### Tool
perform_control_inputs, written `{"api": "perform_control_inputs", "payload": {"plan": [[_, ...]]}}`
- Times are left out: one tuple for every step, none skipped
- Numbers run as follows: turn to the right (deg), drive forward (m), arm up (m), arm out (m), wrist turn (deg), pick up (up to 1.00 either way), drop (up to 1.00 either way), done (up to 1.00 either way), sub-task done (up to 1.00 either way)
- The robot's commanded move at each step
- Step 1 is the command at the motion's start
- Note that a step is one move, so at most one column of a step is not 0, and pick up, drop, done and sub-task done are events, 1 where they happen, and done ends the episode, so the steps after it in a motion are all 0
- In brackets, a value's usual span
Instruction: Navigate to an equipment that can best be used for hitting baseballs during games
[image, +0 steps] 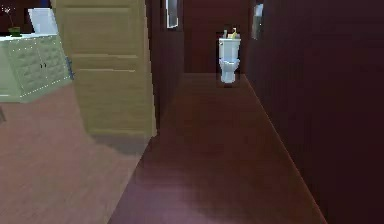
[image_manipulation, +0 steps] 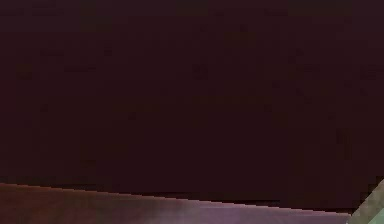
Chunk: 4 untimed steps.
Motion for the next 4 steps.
{"api": "perform_control_inputs", "payload": {"plan": [[0.0, 0.65, 0.00, 0.00, 0.0, 0.00, 0.00, 0.00, 0.00], [-33.0, 0.00, 0.00, 0.00, 0.0, 0.00, 0.00, 0.00, 0.00], [0.0, 0.45, 0.00, 0.00, 0.0, 0.00, 0.00, 0.00, 0.00], [-45.0, 0.00, 0.00, 0.00, 0.0, 0.00, 0.00, 0.00, 0.00]]}}
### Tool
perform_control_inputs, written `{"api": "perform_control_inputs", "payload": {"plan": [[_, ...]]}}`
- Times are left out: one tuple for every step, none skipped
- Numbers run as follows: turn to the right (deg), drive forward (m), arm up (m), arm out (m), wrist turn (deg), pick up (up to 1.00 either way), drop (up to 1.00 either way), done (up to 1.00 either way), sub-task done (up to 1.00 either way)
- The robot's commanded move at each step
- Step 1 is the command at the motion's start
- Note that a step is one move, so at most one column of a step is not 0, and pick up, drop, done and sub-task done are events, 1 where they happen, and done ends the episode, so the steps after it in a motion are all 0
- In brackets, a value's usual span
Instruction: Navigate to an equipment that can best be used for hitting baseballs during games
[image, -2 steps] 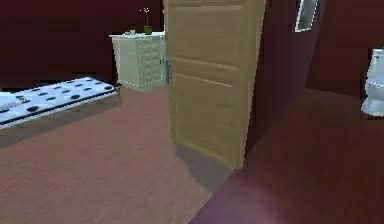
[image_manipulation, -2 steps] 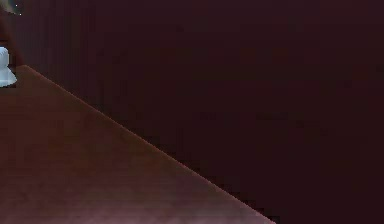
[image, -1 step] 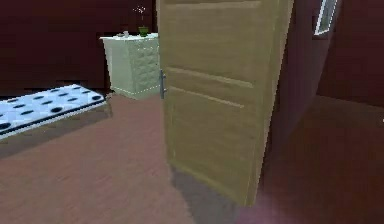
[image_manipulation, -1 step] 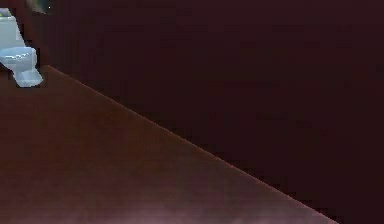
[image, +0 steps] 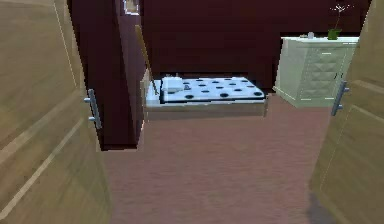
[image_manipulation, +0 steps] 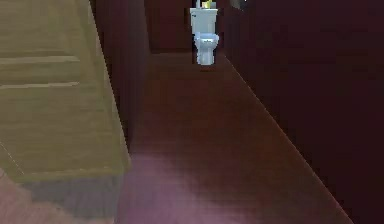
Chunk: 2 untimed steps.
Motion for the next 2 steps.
{"api": "perform_control_inputs", "payload": {"plan": [[0.0, 1.00, 0.00, 0.00, 0.0, 0.00, 0.00, 0.00, 0.00], [0.0, 0.75, 0.00, 0.00, 0.0, 0.00, 0.00, 0.00, 0.00]]}}
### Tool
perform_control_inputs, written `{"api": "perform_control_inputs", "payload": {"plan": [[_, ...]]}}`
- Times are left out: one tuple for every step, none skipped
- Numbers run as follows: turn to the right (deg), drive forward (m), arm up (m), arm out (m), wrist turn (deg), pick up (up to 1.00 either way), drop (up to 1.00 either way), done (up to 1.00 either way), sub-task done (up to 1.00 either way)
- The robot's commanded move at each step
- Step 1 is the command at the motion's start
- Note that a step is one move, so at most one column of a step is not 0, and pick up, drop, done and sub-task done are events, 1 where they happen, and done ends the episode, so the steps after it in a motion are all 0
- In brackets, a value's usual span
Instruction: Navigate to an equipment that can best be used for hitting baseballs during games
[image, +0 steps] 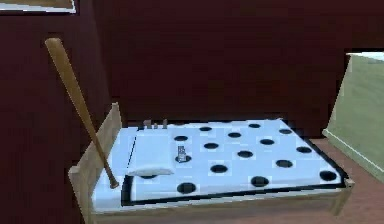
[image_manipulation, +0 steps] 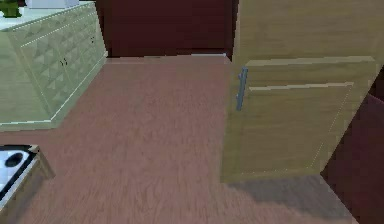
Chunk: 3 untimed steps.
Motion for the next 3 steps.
{"api": "perform_control_inputs", "payload": {"plan": [[-6.0, 0.00, 0.00, 0.00, 0.0, 0.00, 0.00, 0.00, 0.00], [0.0, 0.30, 0.00, 0.00, 0.0, 0.00, 0.00, 0.00, 0.00], [-27.0, 0.00, 0.00, 0.00, 0.0, 0.00, 0.00, 0.00, 0.00]]}}
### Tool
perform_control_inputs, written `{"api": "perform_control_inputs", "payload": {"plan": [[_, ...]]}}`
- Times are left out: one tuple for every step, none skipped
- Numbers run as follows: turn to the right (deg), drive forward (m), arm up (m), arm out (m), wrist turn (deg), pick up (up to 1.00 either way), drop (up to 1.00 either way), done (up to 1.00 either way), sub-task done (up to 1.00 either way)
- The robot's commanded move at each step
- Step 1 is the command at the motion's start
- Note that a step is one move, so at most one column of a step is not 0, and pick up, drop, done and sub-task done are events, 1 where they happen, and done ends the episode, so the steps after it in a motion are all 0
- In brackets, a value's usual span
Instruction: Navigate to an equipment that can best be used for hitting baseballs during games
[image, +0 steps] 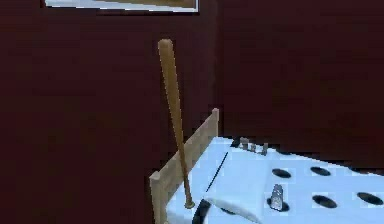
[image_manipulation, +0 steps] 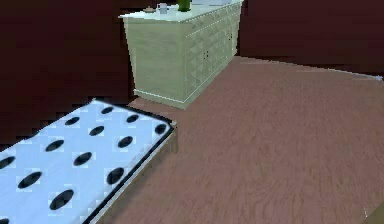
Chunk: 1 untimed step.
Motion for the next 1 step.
{"api": "perform_control_inputs", "payload": {"plan": [[0.0, 0.00, 0.00, 0.00, 0.0, 0.00, 0.00, 1.00, 0.00]]}}
